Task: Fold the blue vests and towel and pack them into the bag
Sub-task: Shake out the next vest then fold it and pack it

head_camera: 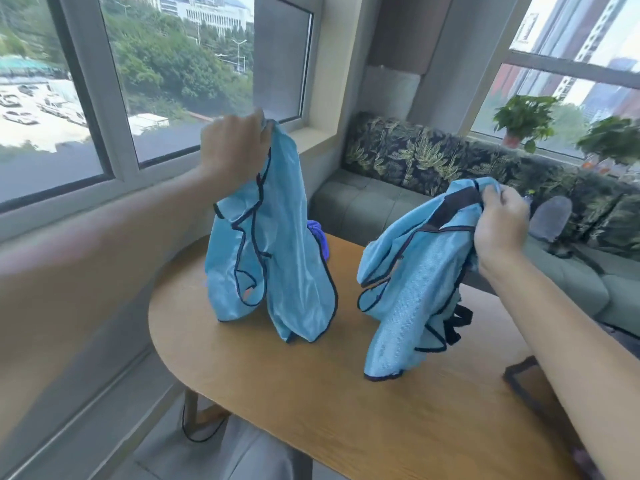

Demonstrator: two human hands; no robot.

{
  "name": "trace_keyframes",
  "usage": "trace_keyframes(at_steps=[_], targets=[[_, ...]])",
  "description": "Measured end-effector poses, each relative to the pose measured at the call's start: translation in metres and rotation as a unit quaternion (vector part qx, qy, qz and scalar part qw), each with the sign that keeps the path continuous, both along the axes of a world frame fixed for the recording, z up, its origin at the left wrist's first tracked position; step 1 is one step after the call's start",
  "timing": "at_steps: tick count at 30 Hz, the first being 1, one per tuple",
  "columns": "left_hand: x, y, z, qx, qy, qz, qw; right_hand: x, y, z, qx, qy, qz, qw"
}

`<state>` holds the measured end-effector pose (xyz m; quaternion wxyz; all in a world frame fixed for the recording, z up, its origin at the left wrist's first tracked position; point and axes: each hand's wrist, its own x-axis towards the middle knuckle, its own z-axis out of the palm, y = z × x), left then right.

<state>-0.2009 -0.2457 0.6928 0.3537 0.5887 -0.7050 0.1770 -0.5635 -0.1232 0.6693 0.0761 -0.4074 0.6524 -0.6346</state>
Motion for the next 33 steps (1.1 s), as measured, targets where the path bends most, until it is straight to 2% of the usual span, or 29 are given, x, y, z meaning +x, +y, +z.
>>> trace_keyframes(at_steps=[3, 6, 8, 11, 13, 15, 18, 21, 24, 27, 30, 31, 33], targets=[[-0.018, 0.013, -0.034, 0.059, -0.068, -0.046, 0.995, -0.005, 0.016, -0.025, 0.129, 0.104, 0.011, 0.986], [-0.041, 0.022, -0.091, 0.094, -0.216, -0.128, 0.963, -0.021, 0.021, -0.087, 0.303, 0.245, 0.031, 0.921], [-0.058, 0.030, -0.139, 0.160, -0.275, -0.195, 0.928, -0.027, 0.028, -0.129, 0.360, 0.297, 0.051, 0.883], [-0.078, 0.045, -0.213, 0.305, -0.322, -0.203, 0.873, -0.021, 0.050, -0.174, 0.408, 0.301, 0.142, 0.850], [-0.082, 0.054, -0.254, 0.415, -0.341, -0.181, 0.824, -0.014, 0.070, -0.198, 0.434, 0.279, 0.210, 0.830], [-0.075, 0.059, -0.281, 0.447, -0.354, -0.168, 0.804, -0.008, 0.088, -0.219, 0.454, 0.276, 0.257, 0.807], [-0.056, 0.060, -0.291, 0.417, -0.313, -0.144, 0.841, -0.001, 0.102, -0.243, 0.484, 0.312, 0.278, 0.769], [-0.034, 0.053, -0.291, 0.394, -0.314, -0.119, 0.855, 0.001, 0.102, -0.261, 0.503, 0.356, 0.251, 0.747], [-0.005, 0.048, -0.289, 0.389, -0.335, -0.080, 0.854, 0.002, 0.099, -0.274, 0.466, 0.373, 0.210, 0.774], [0.012, 0.048, -0.287, 0.319, -0.375, -0.027, 0.870, -0.002, 0.097, -0.281, 0.401, 0.375, 0.174, 0.817], [-0.001, 0.053, -0.283, 0.236, -0.362, -0.060, 0.900, -0.010, 0.092, -0.277, 0.381, 0.274, 0.190, 0.862], [-0.012, 0.056, -0.281, 0.221, -0.341, -0.086, 0.910, -0.016, 0.091, -0.273, 0.383, 0.260, 0.209, 0.861], [-0.037, 0.063, -0.278, 0.223, -0.287, -0.133, 0.922, -0.041, 0.088, -0.266, 0.361, 0.341, 0.218, 0.840]])
